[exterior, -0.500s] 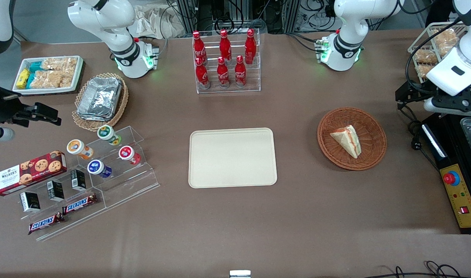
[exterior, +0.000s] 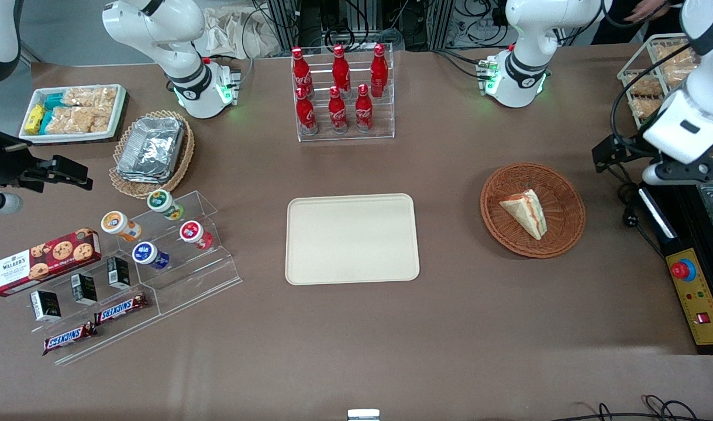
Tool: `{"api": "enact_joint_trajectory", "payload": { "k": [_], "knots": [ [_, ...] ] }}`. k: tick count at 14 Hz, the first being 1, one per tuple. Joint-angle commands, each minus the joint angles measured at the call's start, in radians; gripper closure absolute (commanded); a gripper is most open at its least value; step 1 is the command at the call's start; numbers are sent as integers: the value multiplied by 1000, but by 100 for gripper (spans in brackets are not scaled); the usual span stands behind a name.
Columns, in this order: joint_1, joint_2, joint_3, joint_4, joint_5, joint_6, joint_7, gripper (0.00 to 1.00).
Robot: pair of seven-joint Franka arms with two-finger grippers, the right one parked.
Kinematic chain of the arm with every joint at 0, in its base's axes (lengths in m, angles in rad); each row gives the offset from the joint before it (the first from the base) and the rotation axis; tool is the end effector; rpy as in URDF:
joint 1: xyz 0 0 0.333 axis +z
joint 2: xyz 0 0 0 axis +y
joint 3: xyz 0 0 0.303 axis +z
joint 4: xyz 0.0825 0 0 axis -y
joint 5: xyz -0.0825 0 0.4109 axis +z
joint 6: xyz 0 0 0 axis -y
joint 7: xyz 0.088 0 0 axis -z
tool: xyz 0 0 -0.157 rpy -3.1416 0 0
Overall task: Place sandwich from basket to tray
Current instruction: 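Move the left gripper down over the wrapped sandwich in the wicker basket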
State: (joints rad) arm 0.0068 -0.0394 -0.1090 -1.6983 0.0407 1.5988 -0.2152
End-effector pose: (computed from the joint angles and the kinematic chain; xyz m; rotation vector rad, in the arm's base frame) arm 0.5631 -0.0522 0.5231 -3.0819 -0.1710 0.0810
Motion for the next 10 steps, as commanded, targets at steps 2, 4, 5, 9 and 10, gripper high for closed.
{"api": "enact_joint_trajectory", "payload": {
  "k": [2,4,5,9,10],
  "knots": [
    [-8,-26,-12,-201,-10,163,-257,0],
    [1,-46,-11,-340,-18,284,-440,0],
    [-2,-54,-12,-457,-16,429,-516,0],
    [-10,-22,-12,-583,-18,596,-653,0],
    [-10,-10,-12,-613,-19,636,-697,0]
  ]
}}
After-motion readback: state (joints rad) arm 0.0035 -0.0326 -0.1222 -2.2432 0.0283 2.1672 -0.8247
